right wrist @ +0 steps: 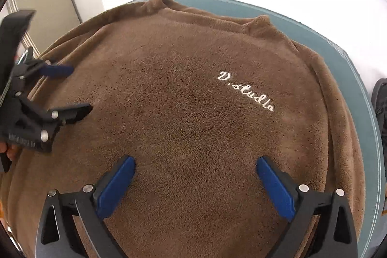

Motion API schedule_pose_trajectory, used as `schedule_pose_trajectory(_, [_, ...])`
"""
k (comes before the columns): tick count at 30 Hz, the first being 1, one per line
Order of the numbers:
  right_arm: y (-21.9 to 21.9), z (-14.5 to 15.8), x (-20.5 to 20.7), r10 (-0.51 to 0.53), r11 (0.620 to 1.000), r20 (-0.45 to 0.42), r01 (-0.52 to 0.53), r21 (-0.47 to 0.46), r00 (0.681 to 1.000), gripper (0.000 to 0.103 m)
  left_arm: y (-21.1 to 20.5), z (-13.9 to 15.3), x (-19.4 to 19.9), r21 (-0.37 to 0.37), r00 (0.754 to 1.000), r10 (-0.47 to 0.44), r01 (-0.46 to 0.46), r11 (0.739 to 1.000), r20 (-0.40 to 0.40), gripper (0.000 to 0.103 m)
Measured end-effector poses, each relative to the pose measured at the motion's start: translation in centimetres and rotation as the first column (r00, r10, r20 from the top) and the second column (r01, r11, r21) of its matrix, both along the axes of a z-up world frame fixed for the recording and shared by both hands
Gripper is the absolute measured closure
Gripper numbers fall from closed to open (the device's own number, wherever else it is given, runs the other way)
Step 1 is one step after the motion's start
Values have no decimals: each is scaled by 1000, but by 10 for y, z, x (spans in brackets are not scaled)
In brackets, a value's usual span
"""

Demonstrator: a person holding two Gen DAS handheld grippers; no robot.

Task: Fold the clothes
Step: 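Smooth the fleece flat across the table with both open grippers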

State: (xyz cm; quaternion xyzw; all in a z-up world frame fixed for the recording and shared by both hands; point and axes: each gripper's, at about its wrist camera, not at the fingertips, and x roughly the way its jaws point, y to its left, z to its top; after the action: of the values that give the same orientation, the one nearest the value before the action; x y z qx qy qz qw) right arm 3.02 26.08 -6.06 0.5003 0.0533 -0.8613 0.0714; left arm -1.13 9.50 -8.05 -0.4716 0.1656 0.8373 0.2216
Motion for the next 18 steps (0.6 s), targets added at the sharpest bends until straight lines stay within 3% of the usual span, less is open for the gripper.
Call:
schedule_pose_trajectory(4, [8, 23, 23, -38, 999, 16, 38, -20, 999, 1, -6, -2, 0, 60, 999, 34, -34, 998, 0, 0])
schedule_pose_trajectory(8, [33, 78, 92, -57, 998, -154, 49, -50, 986, 1, -9, 0, 5, 80, 999, 43, -43, 996, 1, 0])
schedule_pose_trajectory(14, [84, 137, 231, -157, 987, -408, 157, -34, 899, 1, -12, 1, 9, 86, 999, 42, -42, 995, 2, 0])
schedule_pose_trajectory(18, [112, 142, 309, -260, 949, -500, 313, 24, 826, 1, -12, 0, 10, 87, 999, 42, -42, 995, 1, 0])
